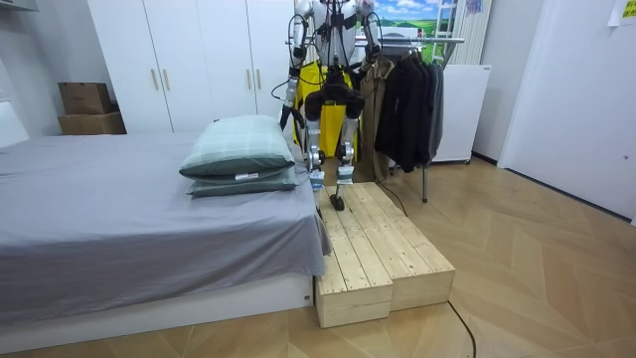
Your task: Hang clothes
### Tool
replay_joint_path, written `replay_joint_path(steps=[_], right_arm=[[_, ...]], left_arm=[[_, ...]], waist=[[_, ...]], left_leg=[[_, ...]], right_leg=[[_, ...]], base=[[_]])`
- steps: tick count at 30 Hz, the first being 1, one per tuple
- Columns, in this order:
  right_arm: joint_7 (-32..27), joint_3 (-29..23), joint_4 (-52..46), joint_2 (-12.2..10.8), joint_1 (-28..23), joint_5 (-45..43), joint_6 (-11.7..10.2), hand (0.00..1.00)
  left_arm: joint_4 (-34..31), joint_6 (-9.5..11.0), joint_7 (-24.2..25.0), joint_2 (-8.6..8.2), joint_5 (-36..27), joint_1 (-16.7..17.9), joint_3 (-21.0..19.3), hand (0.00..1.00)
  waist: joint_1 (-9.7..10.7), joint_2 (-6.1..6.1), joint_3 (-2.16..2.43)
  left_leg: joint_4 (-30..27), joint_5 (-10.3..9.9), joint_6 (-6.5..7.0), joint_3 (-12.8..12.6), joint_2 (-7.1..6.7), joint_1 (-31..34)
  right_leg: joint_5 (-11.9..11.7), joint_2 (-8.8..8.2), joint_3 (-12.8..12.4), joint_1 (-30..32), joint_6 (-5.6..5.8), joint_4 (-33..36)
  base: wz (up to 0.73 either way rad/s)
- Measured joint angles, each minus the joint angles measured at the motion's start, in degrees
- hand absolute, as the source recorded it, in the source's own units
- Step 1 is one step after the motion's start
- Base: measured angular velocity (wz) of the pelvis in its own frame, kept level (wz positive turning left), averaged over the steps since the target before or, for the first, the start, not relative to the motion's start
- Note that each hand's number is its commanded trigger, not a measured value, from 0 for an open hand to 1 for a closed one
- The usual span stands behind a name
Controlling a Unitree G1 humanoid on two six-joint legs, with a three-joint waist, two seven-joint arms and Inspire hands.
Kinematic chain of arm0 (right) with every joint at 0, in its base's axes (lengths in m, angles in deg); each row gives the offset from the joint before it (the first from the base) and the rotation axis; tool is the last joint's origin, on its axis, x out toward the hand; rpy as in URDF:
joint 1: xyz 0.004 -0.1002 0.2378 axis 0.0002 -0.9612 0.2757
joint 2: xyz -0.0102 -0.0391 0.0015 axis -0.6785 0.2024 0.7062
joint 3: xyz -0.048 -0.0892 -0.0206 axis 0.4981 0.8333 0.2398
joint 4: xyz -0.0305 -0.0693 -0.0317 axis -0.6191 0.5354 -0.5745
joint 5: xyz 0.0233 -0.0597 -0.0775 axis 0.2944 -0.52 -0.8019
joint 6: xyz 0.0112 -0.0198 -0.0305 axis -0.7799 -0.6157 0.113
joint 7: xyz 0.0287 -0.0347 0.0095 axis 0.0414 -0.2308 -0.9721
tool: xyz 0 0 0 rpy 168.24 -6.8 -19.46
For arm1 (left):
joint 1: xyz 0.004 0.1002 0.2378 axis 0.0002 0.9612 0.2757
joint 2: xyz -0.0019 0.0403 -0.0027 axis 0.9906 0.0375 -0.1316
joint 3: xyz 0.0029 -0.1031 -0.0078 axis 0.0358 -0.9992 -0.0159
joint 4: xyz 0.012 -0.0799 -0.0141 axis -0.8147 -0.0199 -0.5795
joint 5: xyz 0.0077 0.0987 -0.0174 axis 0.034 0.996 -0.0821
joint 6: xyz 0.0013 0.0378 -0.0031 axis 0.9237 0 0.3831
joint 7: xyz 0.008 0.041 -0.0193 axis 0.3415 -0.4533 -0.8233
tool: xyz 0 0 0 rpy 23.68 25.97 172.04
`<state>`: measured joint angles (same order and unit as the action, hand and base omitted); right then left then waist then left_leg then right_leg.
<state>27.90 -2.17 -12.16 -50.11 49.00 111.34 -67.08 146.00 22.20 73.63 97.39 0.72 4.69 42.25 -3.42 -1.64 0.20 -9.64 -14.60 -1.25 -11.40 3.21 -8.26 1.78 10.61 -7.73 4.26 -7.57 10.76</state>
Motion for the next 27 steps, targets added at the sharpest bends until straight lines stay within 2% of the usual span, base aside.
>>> replay_joint_path(steps=[2,7,10,14,18,24,27], right_arm=[[-0.11,0.0,0.0,0.01,-0.54,0.01,-0.02,0.0],[-0.04,-0.03,0.75,0.0,-2.95,-0.39,-0.16,0.0],[0.55,-0.13,4.71,-0.16,-6.58,-4.21,-0.04,0.0],[0.66,-1.89,7.77,-0.18,-8.66,-4.57,0.2,0.0],[1.15,-3.64,10.81,-0.17,-8.66,-11.2,0.11,0.0],[1.92,-3.73,19.07,-0.24,-8.93,-18.08,-0.02,0.0],[2.79,-3.76,19.61,-0.23,-11.05,-21.43,-0.02,0.0]], left_arm=[[-0.03,-0.02,-0.03,-0.03,0.03,0.12,0.0,0.0],[-0.18,-0.17,-0.07,-0.06,0.0,0.23,-0.09,0.0],[-0.57,-0.32,-0.08,-0.06,-0.65,0.55,-0.1,0.0],[-0.5,-0.3,0.12,0.0,-0.64,0.77,-0.11,0.0],[-0.5,-0.29,1.26,0.07,-0.62,0.79,-2.12,0.0],[-0.45,-0.26,1.31,0.12,-0.5,1.14,-2.1,0.0],[-0.46,-0.1,1.24,0.1,-0.49,0.89,-2.1,0.0]], waist=[[0.07,0.07,0.21],[0.24,0.04,0.24],[1.55,-0.09,0.17],[2.92,-0.15,-0.18],[3.11,-0.09,-0.25],[3.19,0.0,-0.17],[3.19,-0.07,-0.11]], left_leg=[[-0.05,0.01,0.0,-0.01,0.0,-0.07],[-0.1,0.02,0.0,0.1,-0.01,-0.52],[-0.09,0.01,0.02,0.68,-0.15,-0.44],[-0.13,-0.03,0.09,0.68,-0.18,-0.28],[-0.09,-0.07,0.13,0.25,-0.17,-0.11],[-0.11,-0.08,0.13,0.32,-0.16,-0.24],[0.02,-0.08,0.13,0.49,-0.13,-0.21]], right_leg=[[0.0,0.0,-0.02,-0.07,0.0,-0.04],[0.05,0.01,-0.1,-0.37,0.04,-0.15],[0.91,-0.08,-0.03,-0.53,0.8,-0.05],[0.9,-0.08,-0.23,-0.47,0.92,-0.11],[0.41,0.37,-1.33,0.0,0.96,-0.14],[0.33,0.48,-1.51,-0.05,0.86,-0.01],[0.39,0.53,-1.43,-0.03,0.83,-0.05]], base=[[0.0],[0.02],[0.06],[-0.01],[-0.15],[-0.02],[0.0]])
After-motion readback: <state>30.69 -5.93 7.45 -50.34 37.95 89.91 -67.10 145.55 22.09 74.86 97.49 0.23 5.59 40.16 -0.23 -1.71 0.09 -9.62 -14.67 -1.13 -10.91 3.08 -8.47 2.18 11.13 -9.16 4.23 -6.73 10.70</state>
